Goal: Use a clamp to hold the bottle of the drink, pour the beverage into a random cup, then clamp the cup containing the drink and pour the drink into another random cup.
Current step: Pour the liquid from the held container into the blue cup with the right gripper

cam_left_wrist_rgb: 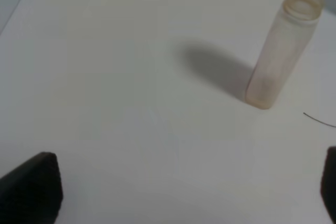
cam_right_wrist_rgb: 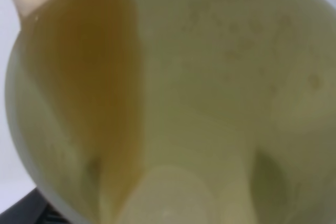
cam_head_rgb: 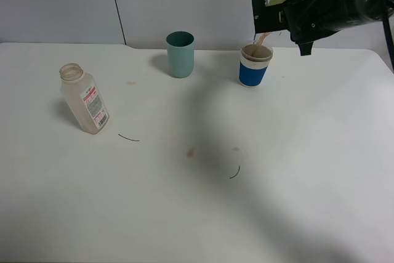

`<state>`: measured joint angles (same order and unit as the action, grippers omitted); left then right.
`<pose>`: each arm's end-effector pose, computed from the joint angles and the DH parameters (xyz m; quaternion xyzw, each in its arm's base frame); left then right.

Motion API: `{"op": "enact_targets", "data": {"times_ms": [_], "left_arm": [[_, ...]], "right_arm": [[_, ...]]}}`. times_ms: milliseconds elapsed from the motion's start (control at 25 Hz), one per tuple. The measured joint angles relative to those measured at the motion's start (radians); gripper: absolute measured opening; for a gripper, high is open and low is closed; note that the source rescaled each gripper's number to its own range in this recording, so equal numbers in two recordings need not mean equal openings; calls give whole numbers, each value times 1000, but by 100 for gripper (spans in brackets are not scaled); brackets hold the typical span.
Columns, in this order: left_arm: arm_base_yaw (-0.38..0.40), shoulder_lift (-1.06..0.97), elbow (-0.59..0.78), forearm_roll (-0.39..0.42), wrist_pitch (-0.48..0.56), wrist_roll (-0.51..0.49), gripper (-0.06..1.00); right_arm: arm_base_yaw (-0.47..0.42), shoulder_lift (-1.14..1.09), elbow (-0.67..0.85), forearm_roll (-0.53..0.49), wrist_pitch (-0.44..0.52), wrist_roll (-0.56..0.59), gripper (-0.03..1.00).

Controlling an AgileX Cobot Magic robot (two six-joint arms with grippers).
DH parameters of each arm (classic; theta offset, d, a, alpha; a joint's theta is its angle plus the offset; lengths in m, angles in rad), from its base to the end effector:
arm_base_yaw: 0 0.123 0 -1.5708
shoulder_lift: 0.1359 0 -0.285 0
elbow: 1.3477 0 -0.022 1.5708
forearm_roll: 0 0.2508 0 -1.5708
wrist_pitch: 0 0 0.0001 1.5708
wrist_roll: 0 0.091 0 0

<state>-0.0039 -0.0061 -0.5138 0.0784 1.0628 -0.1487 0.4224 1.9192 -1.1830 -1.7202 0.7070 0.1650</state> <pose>-0.0076 0.0063 0.2811 -0.0633 0.8455 -0.0013 0.5301 0.3945 0.1131 0.2064 -0.5991 0.5765 -0.5074 0.2265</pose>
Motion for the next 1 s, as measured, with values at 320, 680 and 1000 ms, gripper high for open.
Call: {"op": "enact_targets", "data": {"times_ms": [320, 680, 1000], "left_arm": [[0, 0, 0, 0, 0, 0, 100], [0, 0, 0, 0, 0, 0, 100], [0, 0, 0, 0, 0, 0, 100]], "right_arm": [[0, 0, 0, -3, -4, -187, 1], [6, -2, 0, -10, -43, -232, 1], [18, -2, 0, -14, -37, -328, 1]]}}
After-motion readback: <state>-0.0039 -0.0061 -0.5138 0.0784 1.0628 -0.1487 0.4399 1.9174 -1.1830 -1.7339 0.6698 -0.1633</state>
